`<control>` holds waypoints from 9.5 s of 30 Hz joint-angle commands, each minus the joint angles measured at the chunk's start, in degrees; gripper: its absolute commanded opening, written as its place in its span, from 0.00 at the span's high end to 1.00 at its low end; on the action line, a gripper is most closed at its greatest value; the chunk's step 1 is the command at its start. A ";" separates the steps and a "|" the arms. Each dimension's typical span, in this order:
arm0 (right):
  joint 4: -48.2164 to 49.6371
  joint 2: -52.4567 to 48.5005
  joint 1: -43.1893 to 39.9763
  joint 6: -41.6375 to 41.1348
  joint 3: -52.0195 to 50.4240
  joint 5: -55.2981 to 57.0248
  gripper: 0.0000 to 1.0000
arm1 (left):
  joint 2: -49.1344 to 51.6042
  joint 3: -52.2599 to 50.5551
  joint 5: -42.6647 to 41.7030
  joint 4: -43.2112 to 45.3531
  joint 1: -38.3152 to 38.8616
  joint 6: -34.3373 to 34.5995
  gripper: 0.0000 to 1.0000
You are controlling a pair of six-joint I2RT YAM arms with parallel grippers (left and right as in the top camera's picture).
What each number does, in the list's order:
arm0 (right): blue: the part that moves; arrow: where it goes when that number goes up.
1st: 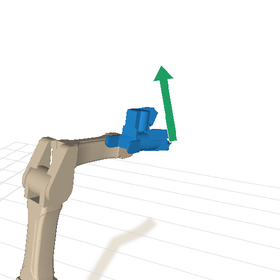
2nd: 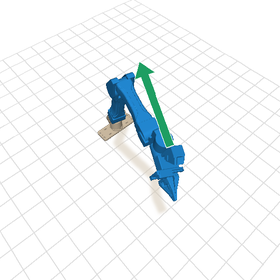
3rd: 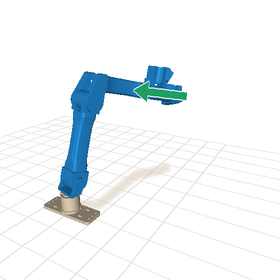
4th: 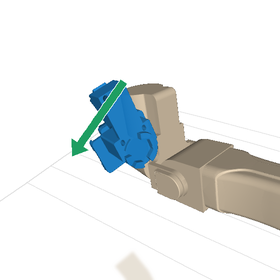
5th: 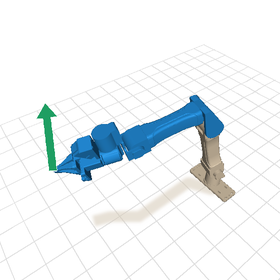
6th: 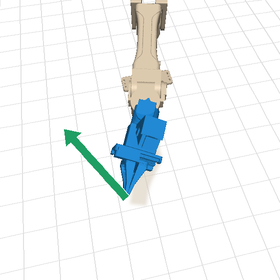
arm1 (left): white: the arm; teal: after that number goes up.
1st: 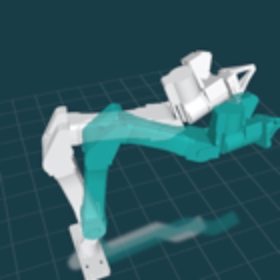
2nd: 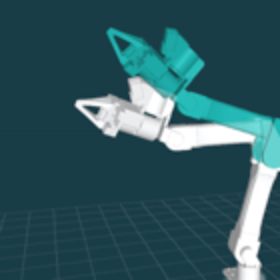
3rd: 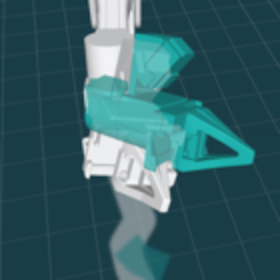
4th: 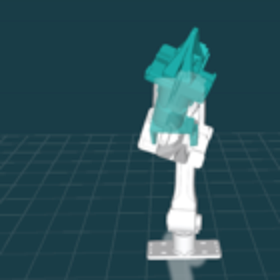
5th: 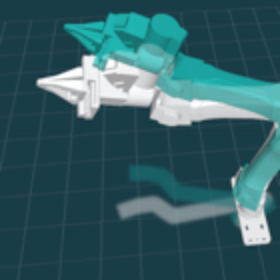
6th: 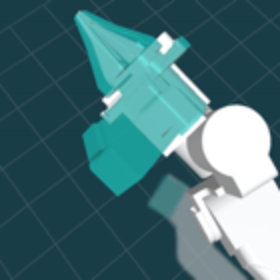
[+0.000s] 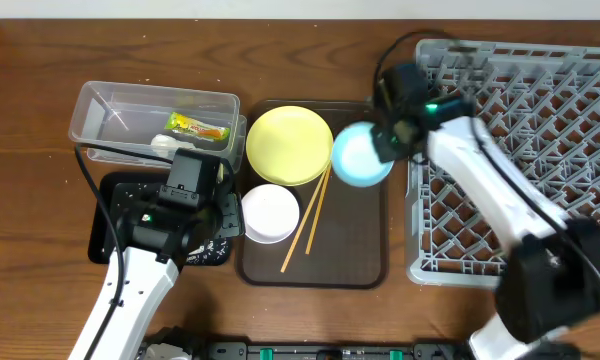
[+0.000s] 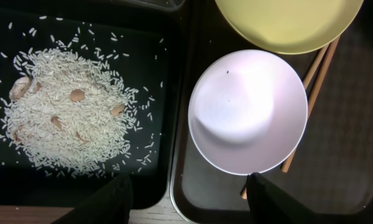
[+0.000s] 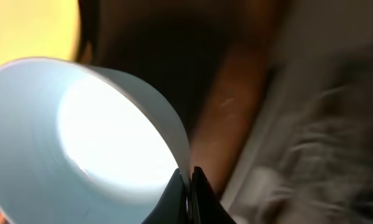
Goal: Sort waste into correct bins and load items into the dishwasher rack
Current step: 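Place the light-blue bowl into the back of the dish rack, then reach right gripper to the white bowl and grasp its rim, then carry the white bowl with right gripper and set it upright in the rack, then move right gripper to the chopsticks and grasp one chopstick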
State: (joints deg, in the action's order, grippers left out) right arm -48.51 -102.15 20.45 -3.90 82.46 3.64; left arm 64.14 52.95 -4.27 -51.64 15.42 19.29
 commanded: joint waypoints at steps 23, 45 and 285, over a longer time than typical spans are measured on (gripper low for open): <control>32.06 4.17 -10.32 20.41 2.51 52.09 0.99 | 0.24 -0.55 0.70 0.11 -0.24 0.04 0.38; 38.38 -11.45 -7.61 26.21 2.49 51.80 0.99 | 0.24 -0.55 0.70 0.28 -0.24 0.07 0.38; 24.83 -3.52 23.93 -29.53 -24.39 5.33 0.42 | -2.73 -0.55 4.74 -8.76 -17.59 9.53 0.26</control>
State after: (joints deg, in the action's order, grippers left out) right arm -23.70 -103.68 43.38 -31.70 58.33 7.99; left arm 61.71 52.80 0.16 -60.18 -1.85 28.51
